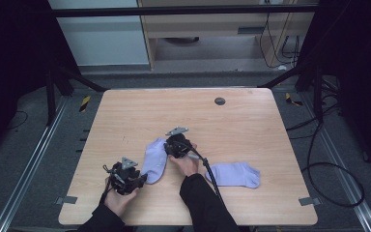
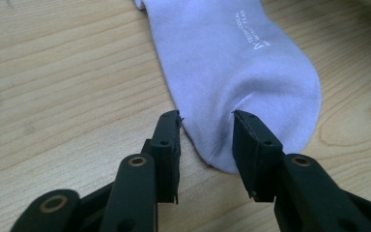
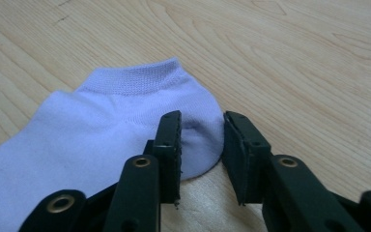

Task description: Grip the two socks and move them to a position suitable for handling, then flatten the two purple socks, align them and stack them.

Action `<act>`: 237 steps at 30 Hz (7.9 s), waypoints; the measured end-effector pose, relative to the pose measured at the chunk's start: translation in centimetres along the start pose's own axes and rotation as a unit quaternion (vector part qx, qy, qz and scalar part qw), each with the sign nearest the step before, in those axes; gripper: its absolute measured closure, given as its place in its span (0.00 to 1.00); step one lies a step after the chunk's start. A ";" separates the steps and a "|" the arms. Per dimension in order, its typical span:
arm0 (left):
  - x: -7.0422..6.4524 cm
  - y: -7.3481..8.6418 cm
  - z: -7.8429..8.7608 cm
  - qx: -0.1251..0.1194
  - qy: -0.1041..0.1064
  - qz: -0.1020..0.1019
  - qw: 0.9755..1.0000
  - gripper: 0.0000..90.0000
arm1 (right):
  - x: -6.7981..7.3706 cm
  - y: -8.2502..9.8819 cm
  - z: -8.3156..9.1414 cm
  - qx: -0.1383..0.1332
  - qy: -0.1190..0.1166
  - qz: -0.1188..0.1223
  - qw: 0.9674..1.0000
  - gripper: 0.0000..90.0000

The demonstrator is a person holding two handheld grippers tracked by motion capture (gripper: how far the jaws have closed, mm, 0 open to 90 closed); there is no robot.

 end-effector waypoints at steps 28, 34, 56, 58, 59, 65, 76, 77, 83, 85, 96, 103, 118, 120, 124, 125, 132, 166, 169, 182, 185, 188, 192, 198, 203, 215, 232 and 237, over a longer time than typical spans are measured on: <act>4.2 -1.7 1.5 -0.011 -0.038 0.004 0.999 0.97 | 2.8 0.7 7.7 -0.019 -0.040 -0.004 0.999 0.97; 4.0 -1.6 0.7 0.005 -0.034 -0.013 0.999 0.96 | 4.4 3.3 8.2 0.007 -0.035 -0.020 0.999 0.96; 4.2 0.7 1.7 0.003 -0.031 0.014 0.999 0.67 | 3.2 5.1 7.2 0.013 -0.033 -0.024 0.999 0.71; 4.1 0.7 1.5 0.009 -0.034 0.014 0.999 0.71 | 3.2 5.4 6.9 0.021 -0.031 -0.024 0.999 0.73; 4.2 0.8 1.4 0.013 -0.036 0.015 0.999 0.75 | 3.2 5.5 6.8 0.018 -0.029 -0.023 0.999 0.77; 4.1 0.3 1.1 0.015 -0.040 0.022 0.999 0.97 | 3.7 5.9 7.1 0.025 -0.028 -0.024 0.999 0.97; 5.8 -0.6 1.2 -0.007 -0.063 0.023 0.998 0.93 | 6.0 6.4 8.5 0.024 -0.049 -0.018 0.998 0.91; 5.9 -0.7 1.3 -0.010 -0.064 0.023 0.998 0.89 | 6.0 6.5 8.5 0.022 -0.047 -0.018 0.998 0.87; 5.8 -1.3 2.4 -0.038 -0.058 0.035 0.997 0.76 | 4.3 5.8 9.7 -0.009 -0.040 -0.036 0.998 0.70; 5.5 -1.6 2.8 -0.049 -0.049 0.036 0.997 0.72 | 3.4 5.6 10.5 -0.018 -0.039 -0.041 0.998 0.66; 0.0 -4.3 3.0 -0.079 0.017 0.007 0.997 0.61 | -4.3 5.7 16.0 -0.039 0.022 -0.067 0.997 0.54; -5.0 -5.9 1.0 -0.072 0.045 -0.030 0.996 0.59 | -8.9 8.9 19.4 -0.035 0.052 -0.080 0.995 0.51; -14.2 -7.9 -3.9 -0.043 0.091 -0.093 0.991 0.60 | -14.9 14.2 22.8 0.001 0.091 -0.106 0.990 0.54; -15.1 -8.1 -4.5 -0.043 0.096 -0.097 0.990 0.61 | -15.4 14.7 22.7 0.009 0.095 -0.109 0.989 0.56; -16.5 -8.3 -5.7 -0.039 0.099 -0.107 0.989 0.62 | -15.8 15.2 22.5 0.019 0.100 -0.109 0.989 0.58; -16.7 -8.2 -5.9 -0.037 0.100 -0.107 0.989 0.62 | -15.9 15.3 22.5 0.019 0.097 -0.108 0.989 0.59; -17.4 -7.9 -7.3 -0.025 0.097 -0.111 0.989 0.64 | -15.8 15.7 22.1 0.038 0.098 -0.103 0.989 0.65; -13.1 -5.9 -2.0 -0.011 0.128 -0.097 0.987 0.99 | -9.4 13.0 22.9 0.026 0.025 -0.069 0.997 0.96; -12.1 -5.2 -1.5 -0.009 0.123 -0.096 0.988 0.99 | -8.1 12.9 22.5 0.029 0.013 -0.067 0.997 0.96; -10.8 -1.7 -1.4 0.021 0.117 -0.101 0.988 0.99 | -5.1 14.2 20.6 0.059 -0.007 -0.056 0.997 0.96; -10.7 -1.4 -1.7 0.024 0.112 -0.103 0.988 0.99 | -5.0 14.6 20.2 0.068 -0.006 -0.052 0.996 0.95; -10.9 -1.2 -1.9 0.026 0.110 -0.104 0.988 0.98 | -5.1 14.8 20.1 0.070 -0.003 -0.052 0.996 0.94; -10.7 -1.4 -1.5 0.013 0.103 -0.105 0.989 0.87 | -5.3 14.7 20.3 0.064 0.001 -0.054 0.996 0.87; -9.7 -2.4 -0.2 -0.019 0.096 -0.096 0.991 0.74 | -5.7 13.9 20.9 0.036 0.012 -0.056 0.998 0.79; -8.0 -3.2 0.8 -0.043 0.081 -0.084 0.992 0.67 | -5.9 12.9 21.0 0.015 0.021 -0.059 0.998 0.74; -1.8 -3.9 2.6 -0.073 0.033 -0.035 0.996 0.57 | -5.1 10.1 19.6 -0.009 0.022 -0.068 0.997 0.64; 5.3 -1.9 3.5 -0.062 -0.019 0.018 0.998 0.55 | -1.7 6.2 15.3 -0.017 -0.004 -0.062 0.998 0.55; 6.1 -1.5 3.3 -0.059 -0.025 0.021 0.998 0.55 | -0.9 5.2 14.4 -0.021 -0.010 -0.062 0.998 0.55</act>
Point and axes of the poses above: each handheld gripper's, and its own axes: z roughly backward along the jaws, y roughly out of its underside, x roughly to its left, the point moved 7 cm from there along -z, roughly forward along the jaws, and after that the axes turned 1 degree about y, right-handed, at the moved point
